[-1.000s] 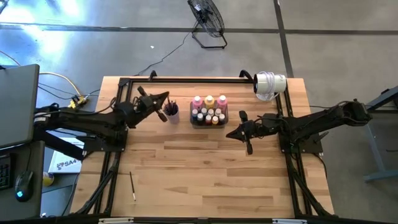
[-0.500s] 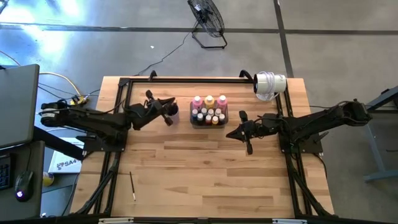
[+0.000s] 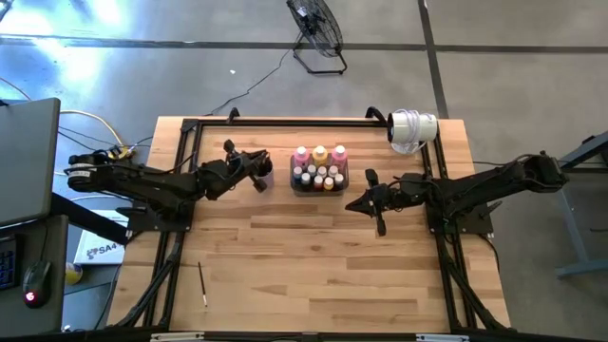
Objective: Pick & Place Paint Supplies
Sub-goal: Put the gold paint brush into the purple cup, then put the silver paint brush into the purple cup
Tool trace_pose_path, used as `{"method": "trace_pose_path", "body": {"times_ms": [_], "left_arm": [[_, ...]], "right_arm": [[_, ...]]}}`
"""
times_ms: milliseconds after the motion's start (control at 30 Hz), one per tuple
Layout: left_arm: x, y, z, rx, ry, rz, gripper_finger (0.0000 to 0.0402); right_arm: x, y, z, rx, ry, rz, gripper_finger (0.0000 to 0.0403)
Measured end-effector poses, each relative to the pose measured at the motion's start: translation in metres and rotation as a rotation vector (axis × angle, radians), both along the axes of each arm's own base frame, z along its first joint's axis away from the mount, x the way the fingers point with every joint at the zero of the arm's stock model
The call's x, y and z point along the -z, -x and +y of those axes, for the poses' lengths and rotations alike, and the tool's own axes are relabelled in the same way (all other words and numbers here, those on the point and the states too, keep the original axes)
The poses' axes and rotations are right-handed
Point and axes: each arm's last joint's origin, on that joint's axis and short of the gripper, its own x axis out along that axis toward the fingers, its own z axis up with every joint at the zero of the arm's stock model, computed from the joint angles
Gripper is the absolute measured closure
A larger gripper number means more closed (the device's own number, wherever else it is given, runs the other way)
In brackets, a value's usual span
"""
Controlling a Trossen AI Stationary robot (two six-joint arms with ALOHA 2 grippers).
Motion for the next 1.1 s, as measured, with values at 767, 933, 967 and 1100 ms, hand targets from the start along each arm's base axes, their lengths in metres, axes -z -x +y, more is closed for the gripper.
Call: {"method": "trace_pose_path", "body": {"times_ms": [767,933,967,1100], "left_arm": [[-0.100,-0.012,-0.015,0.122,-0.099,-0.161,0.0234],[-0.099,-0.003,-0.044,0.262,-0.067,-0.060,0.0296],[-0.098,-0.002,-0.050,0.290,-0.060,-0.042,0.0317],[-0.094,0.004,-0.074,0.437,0.001,-0.020,0.0390]], "right_arm": [[0.000,0.000,0.000,-0.003,0.000,0.003,0.0399],[0.001,0.000,0.000,-0.003,0.000,0.007,0.0399],[0.001,0.000,0.000,-0.003,0.000,0.007,0.0399],[0.001,0.000,0.000,-0.003,0.000,0.007,0.0399]]}}
